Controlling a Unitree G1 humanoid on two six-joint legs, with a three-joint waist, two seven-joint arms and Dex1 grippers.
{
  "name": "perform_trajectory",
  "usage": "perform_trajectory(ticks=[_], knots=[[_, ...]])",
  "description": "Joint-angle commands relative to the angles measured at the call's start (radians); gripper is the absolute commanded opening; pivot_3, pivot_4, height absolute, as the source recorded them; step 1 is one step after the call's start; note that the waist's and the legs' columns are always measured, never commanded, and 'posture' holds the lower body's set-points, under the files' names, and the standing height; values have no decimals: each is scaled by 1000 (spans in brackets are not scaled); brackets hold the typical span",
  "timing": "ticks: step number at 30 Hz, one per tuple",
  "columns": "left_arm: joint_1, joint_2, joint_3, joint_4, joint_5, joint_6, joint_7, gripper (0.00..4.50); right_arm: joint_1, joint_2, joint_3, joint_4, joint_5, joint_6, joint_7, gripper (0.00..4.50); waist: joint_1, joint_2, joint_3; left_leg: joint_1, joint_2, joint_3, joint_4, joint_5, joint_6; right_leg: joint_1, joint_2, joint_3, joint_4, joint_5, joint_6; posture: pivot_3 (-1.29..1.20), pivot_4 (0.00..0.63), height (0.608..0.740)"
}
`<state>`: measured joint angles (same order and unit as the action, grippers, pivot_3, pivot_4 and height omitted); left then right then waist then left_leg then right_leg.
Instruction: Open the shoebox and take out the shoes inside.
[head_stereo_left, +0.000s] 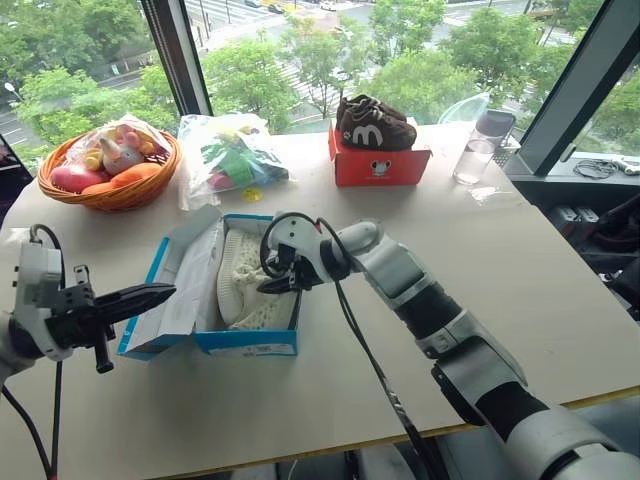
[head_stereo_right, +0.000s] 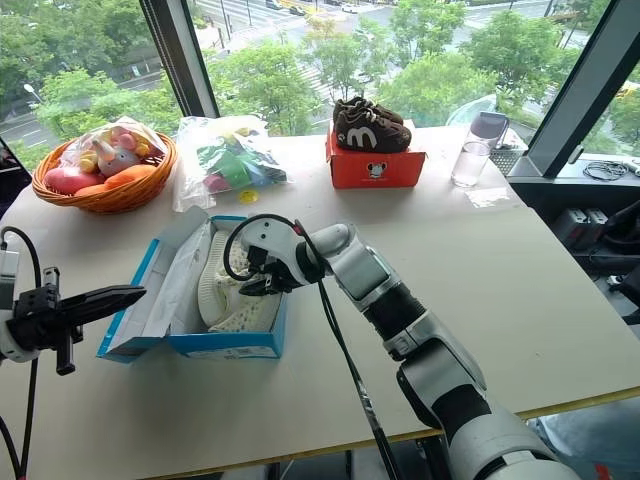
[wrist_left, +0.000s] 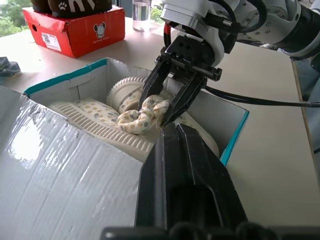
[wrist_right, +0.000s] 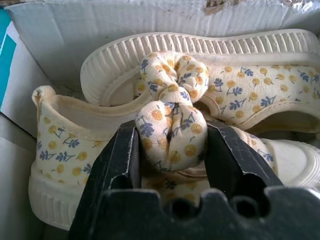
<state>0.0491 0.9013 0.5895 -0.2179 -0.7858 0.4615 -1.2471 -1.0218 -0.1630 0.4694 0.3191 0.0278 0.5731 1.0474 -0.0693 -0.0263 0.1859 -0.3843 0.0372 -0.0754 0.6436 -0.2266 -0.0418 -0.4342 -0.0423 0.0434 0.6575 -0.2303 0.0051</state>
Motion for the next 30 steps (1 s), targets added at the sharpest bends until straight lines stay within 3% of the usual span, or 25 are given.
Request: perform_trajectory(ticks=[1, 8, 15, 25, 30], knots=[[-16, 0, 5, 2, 5, -19, 13, 0, 7, -4, 0, -23, 3, 38, 3, 2079, 0, 0, 0, 0, 0, 0, 0, 0, 0, 0, 0, 0, 0, 0, 0, 0, 150, 740], [-13, 2, 5, 0, 10, -18, 19, 0, 7, 0, -29, -62, 30, 91, -7, 2079, 1, 0, 0, -1, 0, 0, 0, 0, 0, 0, 0, 0, 0, 0, 0, 0, 150, 740], [-15, -1, 2, -1, 16, -18, 25, 0, 6, 19, -36, -76, 51, 110, -26, 110, 0, 0, 0, -1, 0, 0, 0, 0, 0, -1, 0, 0, 0, 0, 0, 0, 150, 740], [-17, -5, -1, -3, 18, -20, 34, 0, 4, 31, -67, -93, 79, 146, -33, 26, 0, 0, 0, -1, 0, 0, 0, 0, 0, -1, 0, 0, 0, 0, 0, 0, 150, 740], [-17, -3, -6, -1, 22, -23, 37, 0, -19, -15, -121, -222, 160, 199, 28, 26, 0, 0, 0, -3, 0, 0, 0, 0, 0, -3, 0, 0, 0, 0, 0, 0, 150, 740]])
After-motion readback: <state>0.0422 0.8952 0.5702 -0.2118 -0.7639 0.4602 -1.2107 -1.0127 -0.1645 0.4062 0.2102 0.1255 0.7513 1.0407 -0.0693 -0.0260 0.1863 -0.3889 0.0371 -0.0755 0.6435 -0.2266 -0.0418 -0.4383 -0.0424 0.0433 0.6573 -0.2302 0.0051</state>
